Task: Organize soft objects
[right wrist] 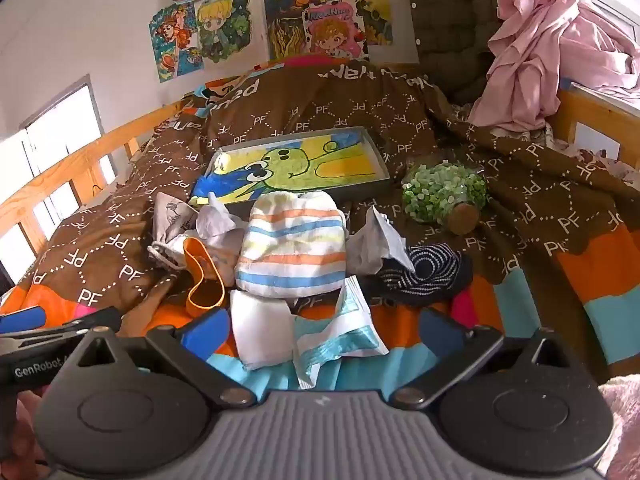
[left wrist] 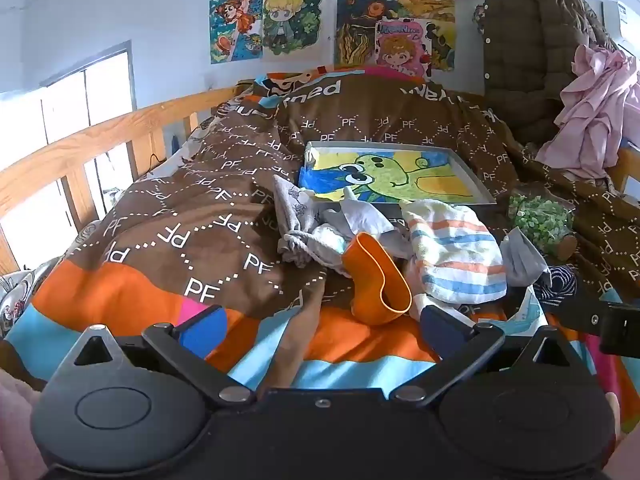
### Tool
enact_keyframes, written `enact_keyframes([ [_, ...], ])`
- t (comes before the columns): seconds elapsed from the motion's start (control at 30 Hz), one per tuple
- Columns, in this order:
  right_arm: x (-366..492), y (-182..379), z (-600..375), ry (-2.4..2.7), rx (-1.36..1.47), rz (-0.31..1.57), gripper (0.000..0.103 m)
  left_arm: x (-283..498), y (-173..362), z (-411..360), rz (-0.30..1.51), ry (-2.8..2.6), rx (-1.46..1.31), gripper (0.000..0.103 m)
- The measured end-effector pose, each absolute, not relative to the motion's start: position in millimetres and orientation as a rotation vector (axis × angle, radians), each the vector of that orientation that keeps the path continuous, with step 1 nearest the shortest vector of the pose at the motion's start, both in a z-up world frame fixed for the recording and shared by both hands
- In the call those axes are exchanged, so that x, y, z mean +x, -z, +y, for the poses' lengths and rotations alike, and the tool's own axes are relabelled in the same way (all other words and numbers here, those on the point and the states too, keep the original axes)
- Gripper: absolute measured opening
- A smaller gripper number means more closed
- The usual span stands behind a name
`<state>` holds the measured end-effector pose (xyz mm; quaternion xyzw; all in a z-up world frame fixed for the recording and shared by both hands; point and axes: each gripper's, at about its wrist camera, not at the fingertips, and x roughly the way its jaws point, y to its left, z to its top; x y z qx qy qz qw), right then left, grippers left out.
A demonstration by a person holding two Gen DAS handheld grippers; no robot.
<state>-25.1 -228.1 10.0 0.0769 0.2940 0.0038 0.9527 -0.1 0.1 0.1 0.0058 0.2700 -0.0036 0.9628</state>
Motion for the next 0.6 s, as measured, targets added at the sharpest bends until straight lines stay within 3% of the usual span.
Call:
enact_keyframes([
  [0.6, -24.5, -8.8, -228.0, -0.006, 0.159, 0.604, 0.103, -0.2, 0.0, 0.0, 0.544, 0.004, 0.019, 0.102],
])
